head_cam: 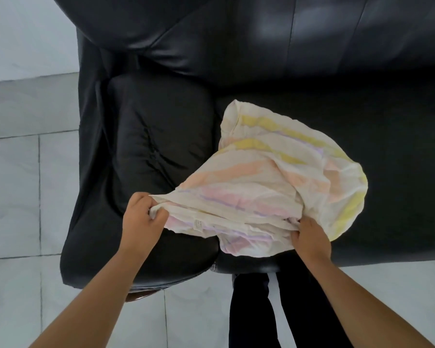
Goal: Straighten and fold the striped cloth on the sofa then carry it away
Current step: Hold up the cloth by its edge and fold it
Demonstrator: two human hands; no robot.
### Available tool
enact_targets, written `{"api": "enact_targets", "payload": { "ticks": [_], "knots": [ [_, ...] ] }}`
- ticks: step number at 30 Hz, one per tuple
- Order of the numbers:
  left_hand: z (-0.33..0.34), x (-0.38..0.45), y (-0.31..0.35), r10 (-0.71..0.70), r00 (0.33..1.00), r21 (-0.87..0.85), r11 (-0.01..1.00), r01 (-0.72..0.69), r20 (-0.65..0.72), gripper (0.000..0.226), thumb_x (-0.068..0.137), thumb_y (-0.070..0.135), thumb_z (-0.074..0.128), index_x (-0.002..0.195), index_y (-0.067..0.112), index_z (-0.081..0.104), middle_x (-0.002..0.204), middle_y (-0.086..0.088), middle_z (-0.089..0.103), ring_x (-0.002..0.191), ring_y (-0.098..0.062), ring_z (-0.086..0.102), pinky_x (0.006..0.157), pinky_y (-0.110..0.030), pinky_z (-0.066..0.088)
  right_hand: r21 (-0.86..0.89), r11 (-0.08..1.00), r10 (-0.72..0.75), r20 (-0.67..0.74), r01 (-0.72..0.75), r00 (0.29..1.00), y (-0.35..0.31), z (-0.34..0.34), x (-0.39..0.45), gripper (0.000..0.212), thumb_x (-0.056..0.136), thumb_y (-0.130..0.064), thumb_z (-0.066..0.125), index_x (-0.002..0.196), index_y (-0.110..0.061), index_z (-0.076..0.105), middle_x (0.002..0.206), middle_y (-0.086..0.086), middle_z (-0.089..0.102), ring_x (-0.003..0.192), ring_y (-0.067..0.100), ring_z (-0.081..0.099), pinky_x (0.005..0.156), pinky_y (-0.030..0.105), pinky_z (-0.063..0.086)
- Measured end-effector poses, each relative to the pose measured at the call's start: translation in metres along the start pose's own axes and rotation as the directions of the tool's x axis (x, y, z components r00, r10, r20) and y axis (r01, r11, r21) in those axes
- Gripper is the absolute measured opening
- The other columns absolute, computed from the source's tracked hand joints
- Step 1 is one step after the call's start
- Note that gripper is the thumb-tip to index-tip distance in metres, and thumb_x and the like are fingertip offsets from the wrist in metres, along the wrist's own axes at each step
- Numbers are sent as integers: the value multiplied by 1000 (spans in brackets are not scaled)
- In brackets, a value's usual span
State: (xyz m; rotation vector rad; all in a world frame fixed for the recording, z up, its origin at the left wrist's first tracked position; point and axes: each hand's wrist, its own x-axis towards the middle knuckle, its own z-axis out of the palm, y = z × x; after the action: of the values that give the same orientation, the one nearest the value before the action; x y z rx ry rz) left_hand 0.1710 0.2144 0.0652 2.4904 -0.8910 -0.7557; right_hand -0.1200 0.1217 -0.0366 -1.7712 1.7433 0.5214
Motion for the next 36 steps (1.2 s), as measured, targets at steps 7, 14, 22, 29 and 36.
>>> {"api": "enact_targets", "payload": {
  "ticks": [7,14,22,29,36],
  "knots": [
    [-13,-2,3,-8,999,24,1000,10,-51,16,78,-6,54,66,2,48,89,-10,45,68,-11,40,61,-5,28,26,985,167,84,-169,982,24,-24,-13,19,90,-12,39,100,-2,51,97,17,61,78,32,53,65,32,39],
    [-32,-10,70,186,983,33,982,-186,7,24,77,-8,55,61,8,45,91,-6,44,75,-19,43,58,-22,33,5,999,-52,-188,54,981,59,-189,-54,17,89,-7,47,103,3,49,79,25,63,71,40,60,60,35,37],
    [-120,-26,264,578,786,-73,794,-604,-219,37,67,-6,63,51,19,40,61,8,41,67,9,45,60,-5,36,523,827,146,-554,206,820,68,-438,-120,9,87,-1,43,88,-1,52,55,12,50,31,10,49,33,14,40],
    [-195,-81,418,562,538,-148,593,-791,-628,20,72,-8,59,59,1,46,59,10,39,61,0,45,58,-2,34,492,702,284,-856,515,432,95,-563,-206,14,89,-7,36,89,-7,51,67,8,53,56,22,55,45,15,44],
    [-158,-81,447,743,611,37,643,-765,-274,30,79,0,53,58,10,33,59,-2,35,55,-19,32,49,-25,25,348,933,190,-695,93,694,156,-570,-224,20,86,-5,39,76,1,54,81,16,53,76,28,46,71,37,40]
  ]
}}
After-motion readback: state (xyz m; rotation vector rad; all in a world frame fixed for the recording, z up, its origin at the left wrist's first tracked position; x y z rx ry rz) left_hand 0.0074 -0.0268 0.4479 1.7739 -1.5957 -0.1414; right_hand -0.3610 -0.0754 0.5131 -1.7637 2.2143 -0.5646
